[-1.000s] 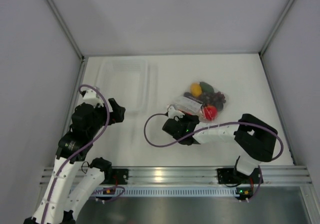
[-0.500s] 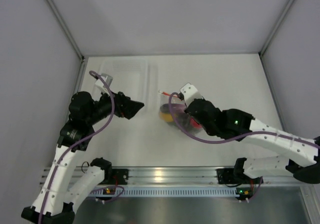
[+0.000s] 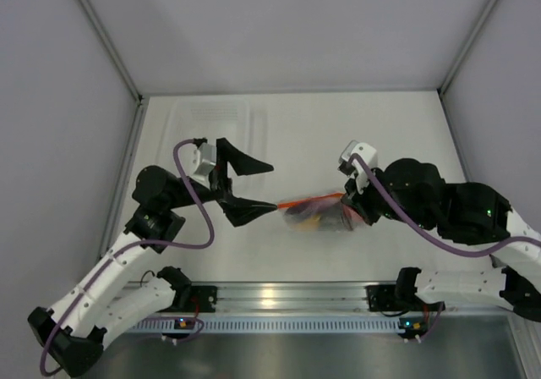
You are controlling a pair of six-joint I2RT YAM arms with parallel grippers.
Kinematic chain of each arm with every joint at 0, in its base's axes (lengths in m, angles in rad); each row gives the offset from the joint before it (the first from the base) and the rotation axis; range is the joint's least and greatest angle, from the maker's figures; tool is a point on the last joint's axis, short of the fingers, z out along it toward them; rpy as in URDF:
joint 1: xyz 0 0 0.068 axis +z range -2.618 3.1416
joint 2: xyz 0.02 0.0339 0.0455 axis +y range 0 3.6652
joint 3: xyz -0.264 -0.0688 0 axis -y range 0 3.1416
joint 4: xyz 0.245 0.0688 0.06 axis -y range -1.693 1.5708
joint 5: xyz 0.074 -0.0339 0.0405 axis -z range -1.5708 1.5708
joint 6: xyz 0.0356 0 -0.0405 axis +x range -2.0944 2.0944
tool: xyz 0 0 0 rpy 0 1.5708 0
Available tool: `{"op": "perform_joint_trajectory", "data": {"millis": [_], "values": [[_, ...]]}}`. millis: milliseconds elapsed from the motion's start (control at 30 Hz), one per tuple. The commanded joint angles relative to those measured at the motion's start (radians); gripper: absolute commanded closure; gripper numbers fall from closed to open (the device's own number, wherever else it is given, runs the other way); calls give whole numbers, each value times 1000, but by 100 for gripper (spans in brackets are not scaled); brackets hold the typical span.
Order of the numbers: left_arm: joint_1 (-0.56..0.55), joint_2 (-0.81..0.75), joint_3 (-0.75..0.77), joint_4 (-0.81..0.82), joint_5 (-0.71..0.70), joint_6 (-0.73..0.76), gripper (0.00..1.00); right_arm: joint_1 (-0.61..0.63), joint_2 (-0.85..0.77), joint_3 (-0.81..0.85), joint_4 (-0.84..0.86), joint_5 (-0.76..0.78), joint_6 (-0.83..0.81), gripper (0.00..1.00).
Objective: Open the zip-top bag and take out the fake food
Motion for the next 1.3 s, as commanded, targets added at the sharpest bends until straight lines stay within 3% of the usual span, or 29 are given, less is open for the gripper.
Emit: {"op": "perform_joint_trajectory", "data": {"millis": [0, 367, 500, 633, 667, 733, 767, 900, 1033, 1267], "values": [[-49, 105, 82, 121, 70, 101, 1, 8, -30, 85, -4, -80, 3, 100], [-106, 186, 156, 121, 80, 193, 3, 8, -4, 263, -98, -41, -12, 100], [-127, 186, 157, 124, 83, 194, 26, 8, -19, 275, -81, -77, -7, 100], [-170, 202, 156, 128, 45, 191, 39, 8, -35, 260, -55, -89, -7, 100], [-178, 206, 156, 130, 35, 188, 51, 8, -38, 258, -44, -79, -6, 100], [-196, 222, 152, 145, 26, 173, 58, 8, -54, 251, -30, -75, -6, 100], [-203, 228, 154, 148, 20, 170, 69, 8, -59, 248, -17, -69, -3, 100], [-223, 234, 146, 148, -21, 165, 91, 9, -64, 240, -12, -40, 8, 100], [-223, 236, 136, 147, -46, 165, 100, 8, -74, 225, -7, -31, 11, 100], [-223, 232, 142, 148, -106, 131, 100, 8, -113, 140, 32, -22, 19, 98]]}}
